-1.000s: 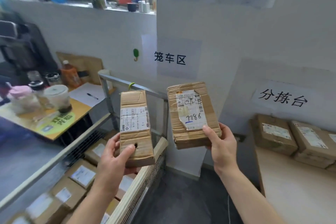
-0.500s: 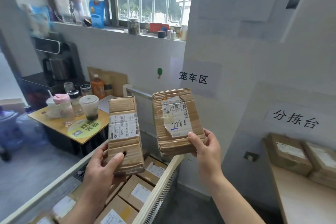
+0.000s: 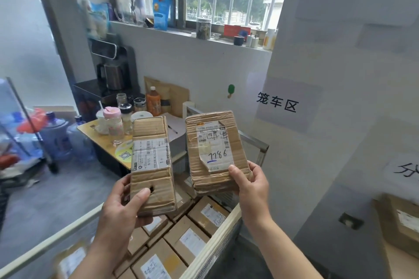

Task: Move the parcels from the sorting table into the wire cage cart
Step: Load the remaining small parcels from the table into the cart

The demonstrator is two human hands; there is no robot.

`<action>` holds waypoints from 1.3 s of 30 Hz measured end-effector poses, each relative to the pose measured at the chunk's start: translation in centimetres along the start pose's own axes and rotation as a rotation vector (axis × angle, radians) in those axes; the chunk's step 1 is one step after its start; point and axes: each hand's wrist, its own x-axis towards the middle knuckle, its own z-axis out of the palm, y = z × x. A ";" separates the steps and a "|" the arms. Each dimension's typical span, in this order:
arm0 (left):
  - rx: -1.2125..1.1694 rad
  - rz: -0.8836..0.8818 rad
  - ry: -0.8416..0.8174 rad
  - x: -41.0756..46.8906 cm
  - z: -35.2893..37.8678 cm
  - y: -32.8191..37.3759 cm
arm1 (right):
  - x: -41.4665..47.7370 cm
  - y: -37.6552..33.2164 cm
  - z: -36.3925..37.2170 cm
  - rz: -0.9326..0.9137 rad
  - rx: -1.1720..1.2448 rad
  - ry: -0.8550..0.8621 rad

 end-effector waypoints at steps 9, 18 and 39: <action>0.039 0.028 0.123 1.4 0.4 -0.9 | 4.5 1.9 1.9 0.059 -0.051 -0.138; 0.047 0.001 0.275 1.0 0.4 -0.5 | 7.3 4.5 4.1 0.133 -0.042 -0.268; 0.000 -0.028 0.463 -6.9 -23.1 0.8 | -8.1 10.2 24.4 0.174 -0.139 -0.519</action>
